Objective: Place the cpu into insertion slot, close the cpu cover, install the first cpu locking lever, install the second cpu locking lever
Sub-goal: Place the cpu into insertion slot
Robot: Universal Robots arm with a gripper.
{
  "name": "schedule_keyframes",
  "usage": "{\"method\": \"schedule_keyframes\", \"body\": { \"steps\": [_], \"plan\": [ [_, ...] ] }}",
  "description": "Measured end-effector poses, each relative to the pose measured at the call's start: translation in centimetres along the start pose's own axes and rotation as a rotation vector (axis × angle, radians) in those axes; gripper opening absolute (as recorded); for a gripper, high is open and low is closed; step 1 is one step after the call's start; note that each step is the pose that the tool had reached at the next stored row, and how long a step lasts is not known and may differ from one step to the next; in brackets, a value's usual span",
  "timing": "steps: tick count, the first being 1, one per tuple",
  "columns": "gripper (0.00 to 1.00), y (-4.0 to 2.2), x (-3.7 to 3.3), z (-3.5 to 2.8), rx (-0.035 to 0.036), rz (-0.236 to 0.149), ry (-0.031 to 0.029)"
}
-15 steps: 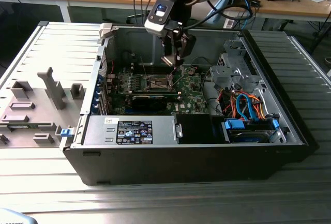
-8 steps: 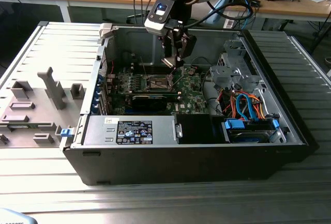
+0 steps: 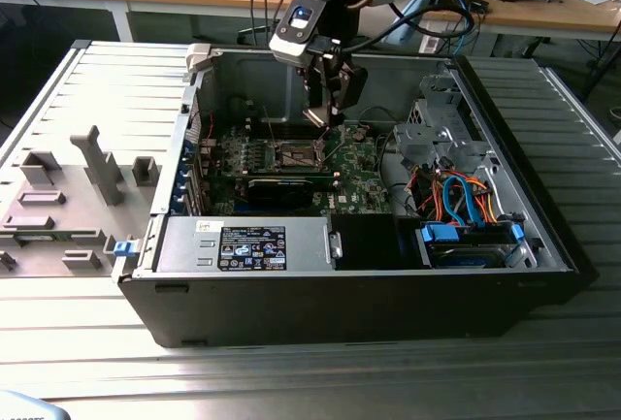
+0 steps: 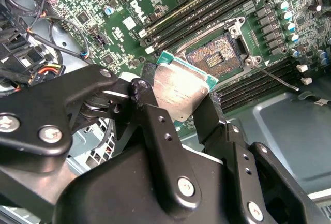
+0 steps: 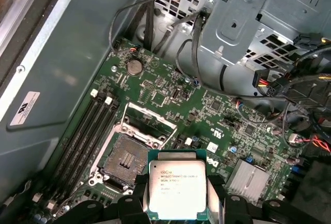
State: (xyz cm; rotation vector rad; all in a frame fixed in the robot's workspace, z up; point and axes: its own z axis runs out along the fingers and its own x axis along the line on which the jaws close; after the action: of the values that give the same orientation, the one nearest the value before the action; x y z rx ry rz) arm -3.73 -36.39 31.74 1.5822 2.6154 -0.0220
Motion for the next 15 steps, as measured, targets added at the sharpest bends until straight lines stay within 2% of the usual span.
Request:
{"method": "schedule_keyframes", "body": {
  "steps": [15],
  "plan": [
    [0.54, 0.00, 0.00, 0.04, 0.0047, 0.059, -0.0019]
  ]
}}
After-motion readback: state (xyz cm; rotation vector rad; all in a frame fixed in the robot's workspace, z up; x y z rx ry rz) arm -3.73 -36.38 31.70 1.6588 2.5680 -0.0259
